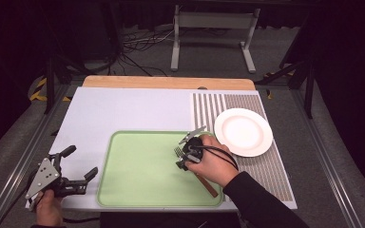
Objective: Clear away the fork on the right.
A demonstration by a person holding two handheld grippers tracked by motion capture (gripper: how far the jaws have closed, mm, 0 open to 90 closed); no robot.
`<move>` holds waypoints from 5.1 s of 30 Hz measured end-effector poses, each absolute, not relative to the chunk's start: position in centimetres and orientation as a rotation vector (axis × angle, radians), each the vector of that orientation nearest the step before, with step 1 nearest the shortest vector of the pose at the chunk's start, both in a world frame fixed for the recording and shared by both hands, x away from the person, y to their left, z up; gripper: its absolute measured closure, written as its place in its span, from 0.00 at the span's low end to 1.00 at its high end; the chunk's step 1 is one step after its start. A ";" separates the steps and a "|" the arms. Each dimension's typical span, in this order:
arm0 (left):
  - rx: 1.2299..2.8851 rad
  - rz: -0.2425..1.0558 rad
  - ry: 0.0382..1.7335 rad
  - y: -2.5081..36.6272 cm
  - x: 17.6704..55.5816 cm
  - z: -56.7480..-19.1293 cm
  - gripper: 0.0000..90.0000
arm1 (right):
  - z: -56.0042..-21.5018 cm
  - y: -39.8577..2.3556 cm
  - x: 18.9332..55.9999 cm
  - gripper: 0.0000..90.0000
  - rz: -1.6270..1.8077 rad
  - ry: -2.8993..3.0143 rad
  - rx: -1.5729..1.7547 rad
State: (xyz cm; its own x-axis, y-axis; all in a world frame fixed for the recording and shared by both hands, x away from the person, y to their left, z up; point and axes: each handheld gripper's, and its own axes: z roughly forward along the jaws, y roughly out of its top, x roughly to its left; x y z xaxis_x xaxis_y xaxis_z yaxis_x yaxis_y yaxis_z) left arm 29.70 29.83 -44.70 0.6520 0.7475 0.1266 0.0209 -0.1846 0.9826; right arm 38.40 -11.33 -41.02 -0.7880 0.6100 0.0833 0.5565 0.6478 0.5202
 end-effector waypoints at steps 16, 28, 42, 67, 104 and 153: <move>1.643 0.738 0.641 29.9 29.7 -44.7 0.00 | -42.8 -11.1 39.5 1.00 0.808 2.763 0.924; 1.641 0.740 0.639 29.8 29.7 -44.7 0.00 | -43.3 -10.9 39.5 1.00 0.777 2.776 0.934; 1.648 0.737 0.638 29.9 29.7 -44.7 0.00 | -43.2 -11.5 40.0 1.00 0.744 2.750 0.954; 1.646 0.734 0.641 29.8 29.7 -44.8 0.00 | -43.0 -14.9 41.7 1.00 0.710 2.660 1.082; 1.647 0.736 0.640 29.8 29.8 -44.8 0.00 | -42.9 -17.6 42.5 0.99 0.650 2.567 1.178; 1.651 0.732 0.648 29.6 29.8 -44.8 0.00 | -38.8 -27.8 35.1 0.06 1.406 2.176 0.783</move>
State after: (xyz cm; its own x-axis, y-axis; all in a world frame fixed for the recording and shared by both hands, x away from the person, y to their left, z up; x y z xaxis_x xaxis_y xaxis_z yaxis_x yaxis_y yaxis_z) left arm 29.77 29.61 -44.82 0.6520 0.7483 0.1224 0.0313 -0.1879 0.9817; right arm 35.09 -27.82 -38.84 -0.7473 0.6624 -0.0524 0.2243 0.3258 0.9184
